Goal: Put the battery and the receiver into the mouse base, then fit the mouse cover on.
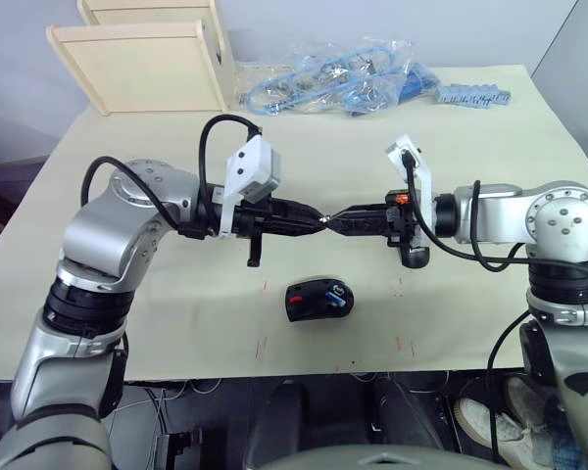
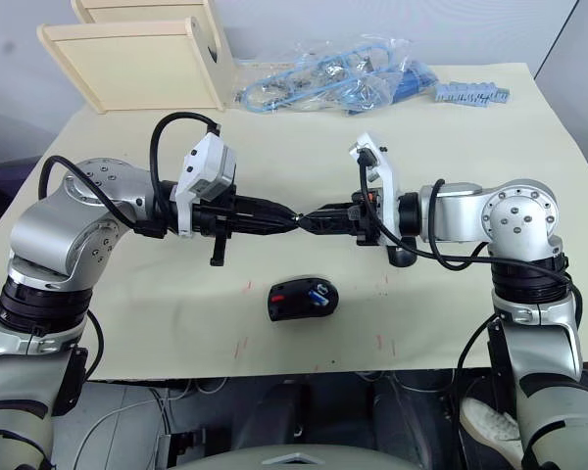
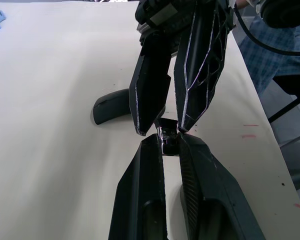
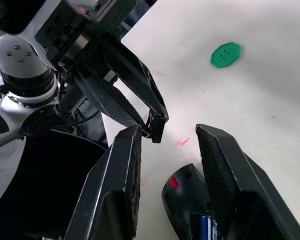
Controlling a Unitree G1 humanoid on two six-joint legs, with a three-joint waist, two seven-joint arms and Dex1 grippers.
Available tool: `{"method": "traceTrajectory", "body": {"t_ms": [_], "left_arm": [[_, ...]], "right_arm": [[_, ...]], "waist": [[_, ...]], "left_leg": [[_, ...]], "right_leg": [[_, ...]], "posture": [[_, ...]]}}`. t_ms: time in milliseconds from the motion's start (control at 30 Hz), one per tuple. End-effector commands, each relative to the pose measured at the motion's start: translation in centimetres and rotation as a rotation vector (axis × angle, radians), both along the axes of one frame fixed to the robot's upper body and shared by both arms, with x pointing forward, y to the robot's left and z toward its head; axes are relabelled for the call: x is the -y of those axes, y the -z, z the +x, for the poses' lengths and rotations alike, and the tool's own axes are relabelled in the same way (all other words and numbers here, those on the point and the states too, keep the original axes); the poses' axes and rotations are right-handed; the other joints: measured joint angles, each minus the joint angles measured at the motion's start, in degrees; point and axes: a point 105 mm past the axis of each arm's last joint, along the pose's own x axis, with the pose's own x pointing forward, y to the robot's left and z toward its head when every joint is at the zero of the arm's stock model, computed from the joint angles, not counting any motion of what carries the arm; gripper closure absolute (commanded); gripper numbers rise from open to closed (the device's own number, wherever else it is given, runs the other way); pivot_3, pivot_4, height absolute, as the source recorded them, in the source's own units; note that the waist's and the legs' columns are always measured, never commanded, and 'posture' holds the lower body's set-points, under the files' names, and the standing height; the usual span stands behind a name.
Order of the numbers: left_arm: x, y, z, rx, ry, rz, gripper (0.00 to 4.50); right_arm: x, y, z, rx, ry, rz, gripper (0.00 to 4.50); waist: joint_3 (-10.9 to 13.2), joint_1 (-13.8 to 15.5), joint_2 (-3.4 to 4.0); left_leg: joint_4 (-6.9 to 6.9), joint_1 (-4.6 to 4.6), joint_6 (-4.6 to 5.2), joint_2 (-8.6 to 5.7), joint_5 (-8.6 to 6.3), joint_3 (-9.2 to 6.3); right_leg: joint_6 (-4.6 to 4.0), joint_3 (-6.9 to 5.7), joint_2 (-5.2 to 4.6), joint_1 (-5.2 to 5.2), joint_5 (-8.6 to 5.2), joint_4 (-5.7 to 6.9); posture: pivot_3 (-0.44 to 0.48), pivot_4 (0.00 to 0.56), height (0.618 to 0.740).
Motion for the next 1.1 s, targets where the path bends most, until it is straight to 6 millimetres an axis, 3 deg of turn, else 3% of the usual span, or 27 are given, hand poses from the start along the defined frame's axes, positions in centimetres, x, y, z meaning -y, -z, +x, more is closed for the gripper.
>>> {"method": "traceTrajectory", "body": {"t_ms": [33,400,467,567,1100], "left_arm": [[0.22,-0.89,-0.32,0.054,0.03,-0.003,4.5],[0.29,-0.65,-0.24,0.062,0.029,-0.001,4.5],[0.31,-0.67,-0.21,0.065,0.028,-0.001,4.5],[0.32,-0.66,-0.23,0.068,0.029,0.001,4.5],[0.24,-0.22,-0.33,0.072,0.034,0.01,4.5]], "right_arm": [[-0.24,-1.39,-0.51,0.025,-0.034,0.033,2.69],[-0.11,-1.16,-0.66,-0.001,-0.039,0.032,2.69],[-0.1,-1.16,-0.61,-0.007,-0.038,0.034,3.21],[-0.1,-1.13,-0.54,-0.011,-0.035,0.035,4.39],[-0.01,-1.12,-0.53,-0.028,-0.024,0.044,4.39]], "waist": [[0.0,-0.01,0.0],[0.0,-0.05,0.0],[0.0,-0.06,0.0],[0.0,-0.06,0.0],[0.01,-0.08,0.01]], "left_leg": [[0.0,0.0,0.0,0.0,0.0,0.0],[0.0,0.0,0.0,0.0,0.0,0.0],[0.0,0.0,0.0,0.0,0.0,0.0],[0.0,0.0,0.0,0.0,0.0,-0.01],[0.0,0.0,0.0,0.0,0.0,-0.01]], "right_leg": [[0.0,0.0,0.0,0.0,0.0,0.0],[0.0,-0.01,0.0,0.0,0.0,0.0],[0.0,-0.01,0.0,0.0,0.0,0.0],[0.0,-0.01,0.0,0.0,0.0,-0.01],[0.0,-0.01,0.0,0.0,0.0,0.0]], "posture": [[0.0,0.15,0.74],[0.0,0.15,0.74],[0.0,0.15,0.74],[0.0,0.15,0.74],[0.0,0.15,0.74]]}}
